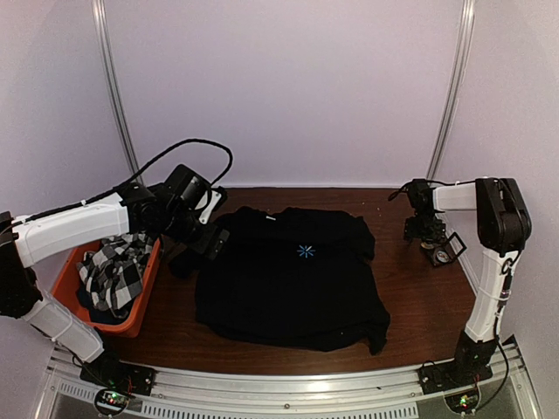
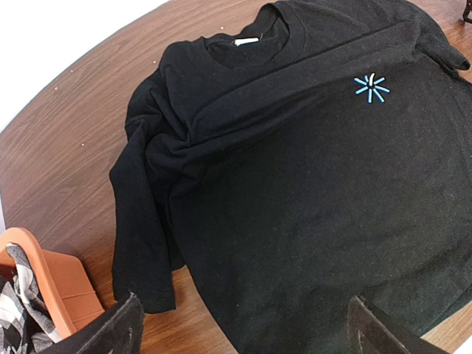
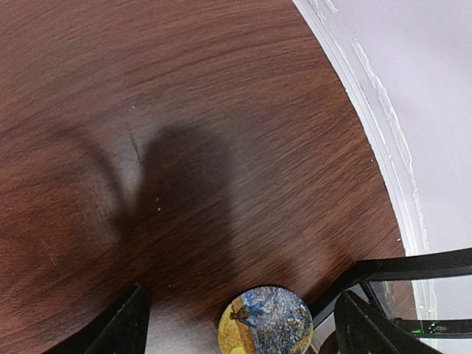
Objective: Pin the brooch onto the clothing
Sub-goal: Move the brooch from the brooch box.
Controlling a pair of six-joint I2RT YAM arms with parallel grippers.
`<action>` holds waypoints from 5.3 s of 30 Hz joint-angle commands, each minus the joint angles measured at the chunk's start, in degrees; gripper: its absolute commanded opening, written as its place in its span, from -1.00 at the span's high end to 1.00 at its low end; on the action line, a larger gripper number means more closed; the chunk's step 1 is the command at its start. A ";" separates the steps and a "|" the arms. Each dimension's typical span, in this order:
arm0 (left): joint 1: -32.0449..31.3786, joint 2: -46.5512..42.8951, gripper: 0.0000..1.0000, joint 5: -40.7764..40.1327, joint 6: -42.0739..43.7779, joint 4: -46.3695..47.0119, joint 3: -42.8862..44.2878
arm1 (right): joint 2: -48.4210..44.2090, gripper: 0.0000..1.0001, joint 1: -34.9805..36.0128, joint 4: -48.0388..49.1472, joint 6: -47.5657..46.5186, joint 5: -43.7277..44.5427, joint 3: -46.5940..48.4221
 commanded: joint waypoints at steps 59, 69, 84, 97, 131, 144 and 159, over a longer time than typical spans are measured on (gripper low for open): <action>-0.21 0.05 -0.95 0.25 0.82 1.56 -0.57 | 0.36 -0.29 -7.87 -2.14 -6.25 -18.20 -4.96; -0.19 0.14 -0.95 0.22 0.85 1.54 -0.57 | 0.35 -0.06 -7.91 -2.03 -5.89 -18.54 -5.47; -0.23 -0.02 -0.95 0.39 0.99 1.56 -0.57 | 0.02 0.17 -7.84 -1.75 -5.60 -18.38 -6.09; -0.23 0.08 -0.95 0.53 0.90 1.56 -0.55 | -0.91 0.26 -6.96 -0.32 -4.87 -21.33 -6.77; -0.23 -0.39 -0.95 0.45 0.86 1.56 -0.57 | -5.75 -0.49 5.52 -4.12 -1.77 -13.16 -5.23; -0.23 -0.38 -0.95 0.64 0.93 1.56 -0.49 | -16.82 -0.65 5.59 5.78 9.59 -16.00 -18.97; -0.23 -0.30 -0.95 0.10 0.88 1.56 -0.66 | -12.08 -0.69 5.01 9.79 22.59 -8.89 -16.96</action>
